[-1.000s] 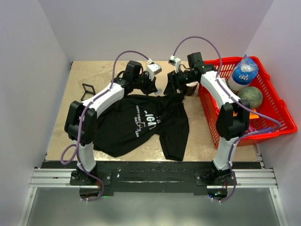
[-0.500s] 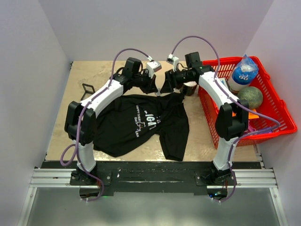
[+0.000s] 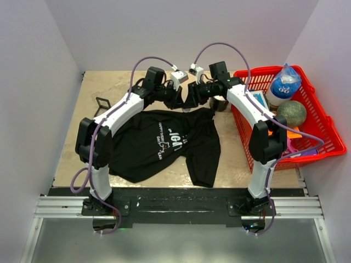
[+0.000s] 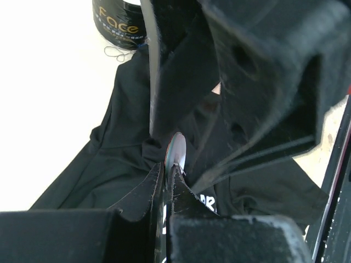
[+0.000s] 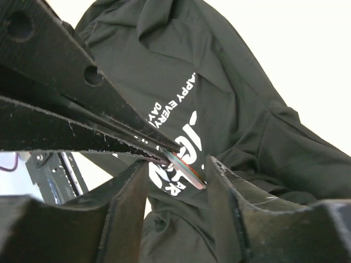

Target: Remove the brooch from the garment

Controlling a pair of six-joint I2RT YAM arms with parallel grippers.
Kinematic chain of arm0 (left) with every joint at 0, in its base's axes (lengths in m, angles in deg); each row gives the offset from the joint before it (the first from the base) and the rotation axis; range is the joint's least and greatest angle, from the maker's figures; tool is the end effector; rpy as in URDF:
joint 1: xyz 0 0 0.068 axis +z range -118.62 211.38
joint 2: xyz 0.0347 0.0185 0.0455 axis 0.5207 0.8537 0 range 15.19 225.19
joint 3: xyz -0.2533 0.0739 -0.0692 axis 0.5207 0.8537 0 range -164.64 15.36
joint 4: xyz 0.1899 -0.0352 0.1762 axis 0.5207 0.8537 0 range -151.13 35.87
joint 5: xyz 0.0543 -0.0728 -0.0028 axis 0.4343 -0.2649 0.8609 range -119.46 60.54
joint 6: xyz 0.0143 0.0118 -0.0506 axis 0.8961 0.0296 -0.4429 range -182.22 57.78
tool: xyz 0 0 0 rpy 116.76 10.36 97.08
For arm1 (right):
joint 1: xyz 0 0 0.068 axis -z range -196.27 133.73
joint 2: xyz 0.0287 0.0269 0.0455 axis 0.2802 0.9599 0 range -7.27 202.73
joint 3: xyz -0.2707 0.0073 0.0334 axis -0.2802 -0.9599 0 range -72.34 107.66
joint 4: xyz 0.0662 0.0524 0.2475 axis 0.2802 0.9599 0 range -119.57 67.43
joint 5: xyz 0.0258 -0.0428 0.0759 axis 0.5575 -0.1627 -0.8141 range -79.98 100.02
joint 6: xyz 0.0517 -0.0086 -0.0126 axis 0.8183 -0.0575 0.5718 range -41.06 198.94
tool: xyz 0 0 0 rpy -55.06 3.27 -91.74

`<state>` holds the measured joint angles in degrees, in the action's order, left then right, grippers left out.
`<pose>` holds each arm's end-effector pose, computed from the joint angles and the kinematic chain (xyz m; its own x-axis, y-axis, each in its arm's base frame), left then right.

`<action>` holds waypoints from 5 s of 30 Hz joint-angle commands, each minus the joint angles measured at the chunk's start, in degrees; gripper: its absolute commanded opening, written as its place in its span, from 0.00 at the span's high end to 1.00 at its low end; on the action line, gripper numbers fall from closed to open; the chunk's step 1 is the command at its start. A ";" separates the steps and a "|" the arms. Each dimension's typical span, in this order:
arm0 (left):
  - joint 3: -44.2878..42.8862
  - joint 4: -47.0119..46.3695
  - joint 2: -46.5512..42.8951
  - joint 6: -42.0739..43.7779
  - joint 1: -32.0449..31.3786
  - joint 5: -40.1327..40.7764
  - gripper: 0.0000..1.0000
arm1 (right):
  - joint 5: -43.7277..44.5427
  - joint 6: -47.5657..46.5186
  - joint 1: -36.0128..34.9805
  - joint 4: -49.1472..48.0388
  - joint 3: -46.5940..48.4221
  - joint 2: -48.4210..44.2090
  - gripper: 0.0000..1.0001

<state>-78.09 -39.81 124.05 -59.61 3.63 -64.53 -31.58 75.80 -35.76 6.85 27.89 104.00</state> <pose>0.3799 -0.2229 0.2944 -0.4928 0.3014 -0.8163 0.8119 0.4967 -0.3067 0.4029 0.1677 0.2974 -0.6568 -0.2758 -0.7018 -0.7097 0.5408 0.4515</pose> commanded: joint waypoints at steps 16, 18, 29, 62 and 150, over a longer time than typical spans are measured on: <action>-1.30 -3.04 -0.84 -1.64 1.56 -12.56 1.00 | -2.34 -7.32 0.06 2.42 2.43 -0.26 0.70; -1.21 -3.30 -0.84 -1.82 1.56 -13.36 1.00 | -2.34 -7.50 0.06 2.60 2.87 0.01 0.71; -1.30 -4.62 -0.40 -4.10 1.73 -16.61 1.00 | -2.34 -8.82 -0.03 3.57 3.31 0.53 0.76; 2.66 -16.58 0.30 -19.14 2.35 -23.91 1.00 | 3.89 0.50 -3.37 -1.36 2.08 -0.26 0.91; 0.64 -7.44 1.97 -6.48 5.95 -24.34 1.00 | 1.97 -23.23 -3.45 16.22 11.22 3.35 0.72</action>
<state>-74.52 -47.37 127.27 -67.54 9.86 -88.03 -31.89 54.84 -39.10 22.31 37.05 107.76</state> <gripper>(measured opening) 0.046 0.283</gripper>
